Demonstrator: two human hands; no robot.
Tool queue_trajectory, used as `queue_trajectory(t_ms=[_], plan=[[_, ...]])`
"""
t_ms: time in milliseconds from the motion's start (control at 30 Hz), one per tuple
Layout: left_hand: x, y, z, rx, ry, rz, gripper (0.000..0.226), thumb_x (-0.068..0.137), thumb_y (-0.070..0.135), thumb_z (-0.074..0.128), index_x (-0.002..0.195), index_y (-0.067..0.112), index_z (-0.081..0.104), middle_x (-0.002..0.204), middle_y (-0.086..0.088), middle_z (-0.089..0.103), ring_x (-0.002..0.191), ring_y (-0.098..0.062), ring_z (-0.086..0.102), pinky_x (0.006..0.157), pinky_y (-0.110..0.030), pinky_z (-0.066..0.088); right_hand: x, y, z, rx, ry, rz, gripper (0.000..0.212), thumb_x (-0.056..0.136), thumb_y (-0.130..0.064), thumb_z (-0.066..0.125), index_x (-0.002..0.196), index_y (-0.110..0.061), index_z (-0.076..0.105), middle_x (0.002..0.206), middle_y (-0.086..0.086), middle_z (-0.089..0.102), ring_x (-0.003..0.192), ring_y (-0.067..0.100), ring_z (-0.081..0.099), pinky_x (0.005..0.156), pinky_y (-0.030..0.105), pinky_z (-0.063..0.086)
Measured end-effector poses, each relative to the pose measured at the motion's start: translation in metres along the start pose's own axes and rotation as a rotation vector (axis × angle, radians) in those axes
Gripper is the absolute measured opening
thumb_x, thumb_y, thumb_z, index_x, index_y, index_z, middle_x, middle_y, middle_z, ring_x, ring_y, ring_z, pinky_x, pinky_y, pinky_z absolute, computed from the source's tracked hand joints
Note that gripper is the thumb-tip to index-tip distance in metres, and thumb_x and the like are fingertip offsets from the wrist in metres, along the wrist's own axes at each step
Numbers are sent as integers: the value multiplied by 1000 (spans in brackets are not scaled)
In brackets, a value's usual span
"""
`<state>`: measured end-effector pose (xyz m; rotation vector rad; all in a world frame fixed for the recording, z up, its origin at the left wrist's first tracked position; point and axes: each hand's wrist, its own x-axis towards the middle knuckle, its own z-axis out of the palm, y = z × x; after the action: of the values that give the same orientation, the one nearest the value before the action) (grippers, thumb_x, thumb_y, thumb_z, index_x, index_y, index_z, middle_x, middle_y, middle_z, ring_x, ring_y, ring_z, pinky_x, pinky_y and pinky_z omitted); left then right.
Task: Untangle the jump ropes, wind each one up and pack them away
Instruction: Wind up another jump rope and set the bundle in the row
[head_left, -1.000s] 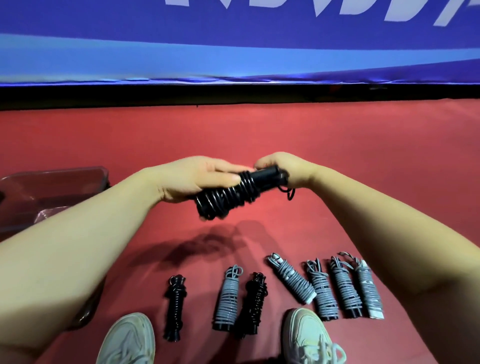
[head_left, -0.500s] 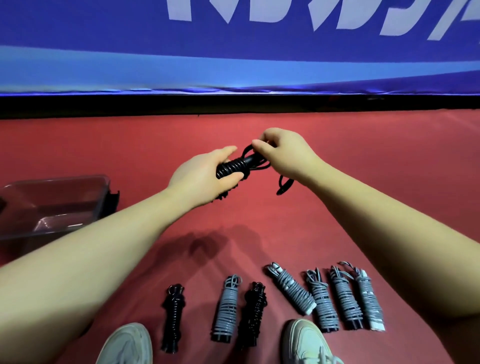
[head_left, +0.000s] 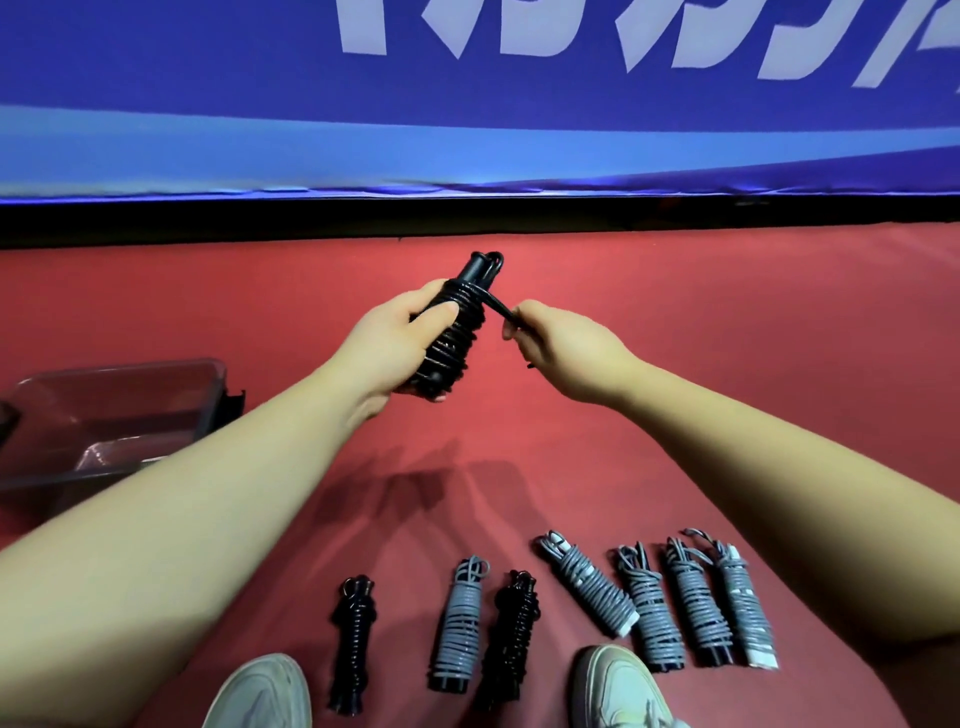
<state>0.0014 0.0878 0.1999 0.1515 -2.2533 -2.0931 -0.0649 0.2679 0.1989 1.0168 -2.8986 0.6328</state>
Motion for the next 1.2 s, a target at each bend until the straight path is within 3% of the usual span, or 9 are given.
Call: queue_trajectory(t_ms=[167,367,467,533,733,833,1000,1100,1200], plan=[[0,10,0,-322,-90,-65,32,99,26,43,130,30,50,90,-7,64,64,-25,66,43,-28,48,4,30,9,84,-67,76,18,96,-10,37,94,-23,49,80,-4,55,74,20,52,70,32,41],[-10,3,7,-222,-511,-85,51,86,26,49,136,20,44,86,-10,64,63,-29,66,43,-29,49,4,43,6,173,-92,116,23,97,-6,38,81,-19,49,73,4,61,65,6,62,71,29,51],[-16,1,16,155,-602,-138,40,91,18,58,131,22,53,85,4,71,68,-14,68,60,-26,55,7,36,-8,275,-336,70,28,91,7,41,81,-15,57,69,0,55,54,7,56,60,24,48],[-15,-1,21,595,-661,-100,35,92,22,59,126,32,59,82,11,70,64,-4,66,61,-17,53,12,29,-21,49,-426,6,23,91,-2,49,97,-18,64,69,-4,56,48,9,54,56,18,45],[-8,-28,20,589,-362,-262,23,96,23,51,118,24,60,73,-3,66,48,-17,60,46,-30,53,13,-17,-38,-252,-484,-99,19,94,-20,52,103,-13,67,69,-5,58,47,8,53,55,21,41],[2,-29,6,365,-139,-243,39,97,23,51,134,33,47,75,-5,65,51,-22,59,43,-27,49,9,-28,-25,-279,-253,-161,26,96,-26,48,108,-13,67,93,1,69,84,13,62,71,26,41],[10,-17,3,212,73,-13,38,96,24,50,131,40,52,96,-2,69,73,-21,67,67,-35,56,4,-34,-3,930,235,83,11,90,-9,59,93,-10,69,60,-14,60,50,-4,52,57,16,44],[10,-5,12,80,119,83,34,97,22,47,126,39,55,88,-3,67,67,-22,65,56,-30,53,14,-47,3,1653,316,243,12,91,-7,56,83,-12,63,52,-10,56,44,1,47,53,14,47],[10,-1,14,67,194,190,38,97,21,46,132,36,51,95,-3,67,73,-19,65,60,-28,53,30,-54,0,1991,336,488,13,88,-12,62,76,-13,59,53,-4,53,40,2,45,48,13,45]])
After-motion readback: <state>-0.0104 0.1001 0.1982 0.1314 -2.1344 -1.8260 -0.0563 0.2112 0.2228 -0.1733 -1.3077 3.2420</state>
